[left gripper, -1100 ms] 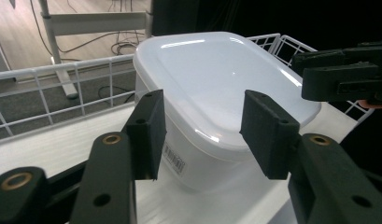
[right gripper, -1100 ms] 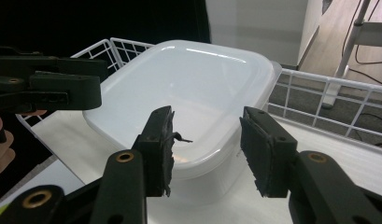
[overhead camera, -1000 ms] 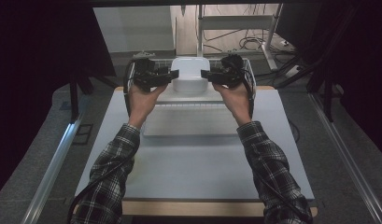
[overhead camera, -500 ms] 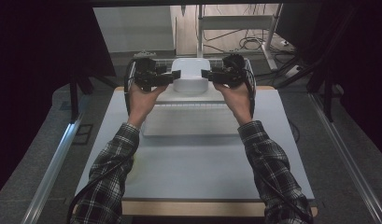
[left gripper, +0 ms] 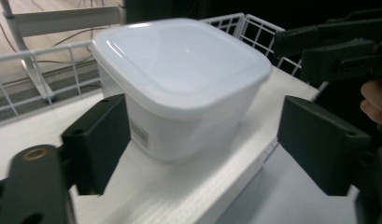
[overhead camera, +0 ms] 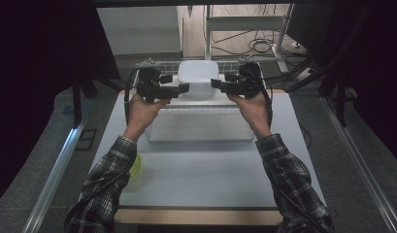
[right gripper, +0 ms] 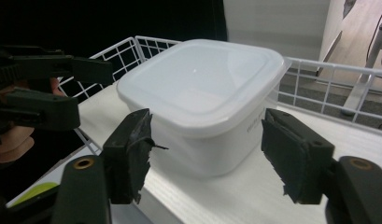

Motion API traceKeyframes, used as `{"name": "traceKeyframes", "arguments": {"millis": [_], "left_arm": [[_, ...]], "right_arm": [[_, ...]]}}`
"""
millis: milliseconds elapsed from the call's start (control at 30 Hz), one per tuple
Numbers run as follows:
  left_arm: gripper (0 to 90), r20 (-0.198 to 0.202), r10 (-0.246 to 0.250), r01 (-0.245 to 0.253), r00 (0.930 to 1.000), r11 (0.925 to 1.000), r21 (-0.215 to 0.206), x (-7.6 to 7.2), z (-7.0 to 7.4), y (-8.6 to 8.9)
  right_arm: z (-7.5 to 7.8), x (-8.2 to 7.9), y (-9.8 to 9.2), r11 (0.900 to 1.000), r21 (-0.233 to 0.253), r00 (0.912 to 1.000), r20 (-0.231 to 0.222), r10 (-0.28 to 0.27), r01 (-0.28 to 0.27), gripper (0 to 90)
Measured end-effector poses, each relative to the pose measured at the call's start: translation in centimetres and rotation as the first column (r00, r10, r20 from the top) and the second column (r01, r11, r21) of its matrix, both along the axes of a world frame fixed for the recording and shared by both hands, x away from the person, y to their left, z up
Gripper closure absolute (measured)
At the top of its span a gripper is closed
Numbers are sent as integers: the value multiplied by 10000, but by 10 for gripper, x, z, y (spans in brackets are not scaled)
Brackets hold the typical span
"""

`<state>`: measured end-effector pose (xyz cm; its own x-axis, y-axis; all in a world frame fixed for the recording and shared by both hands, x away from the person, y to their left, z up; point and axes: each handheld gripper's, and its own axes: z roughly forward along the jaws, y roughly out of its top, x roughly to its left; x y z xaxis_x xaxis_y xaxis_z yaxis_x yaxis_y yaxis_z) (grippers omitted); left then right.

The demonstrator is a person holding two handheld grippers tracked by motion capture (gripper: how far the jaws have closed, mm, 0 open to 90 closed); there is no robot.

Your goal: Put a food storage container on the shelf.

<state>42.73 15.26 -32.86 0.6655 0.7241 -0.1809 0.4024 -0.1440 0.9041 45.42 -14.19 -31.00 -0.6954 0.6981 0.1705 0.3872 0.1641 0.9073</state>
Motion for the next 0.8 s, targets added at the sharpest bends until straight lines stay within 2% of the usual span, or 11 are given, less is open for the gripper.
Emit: {"name": "traceKeyframes", "arguments": {"millis": [133,333,500,667,800], "left_arm": [[117,148,-113,106,9998,9988,486,-13,-7,0],[83,520,-359,319,9980,9966,764,-33,-14,1],[84,822,-490,401,9954,9935,1064,-52,-24,1],[86,909,-542,429,9944,9916,1217,-67,-37,3],[87,848,-612,512,9945,9920,1153,-75,-49,5]], "right_arm": [[-6,-9,-5,9998,-49,9999,-8,169,-169,265],[-15,-23,-9,9984,-186,9984,155,544,-541,195],[-25,-36,-8,9950,-515,9960,244,865,-851,142],[-35,-48,-9,9913,-661,9928,307,1162,-1139,108],[-44,-56,-11,9891,-731,9912,271,1298,-1276,86]]}}
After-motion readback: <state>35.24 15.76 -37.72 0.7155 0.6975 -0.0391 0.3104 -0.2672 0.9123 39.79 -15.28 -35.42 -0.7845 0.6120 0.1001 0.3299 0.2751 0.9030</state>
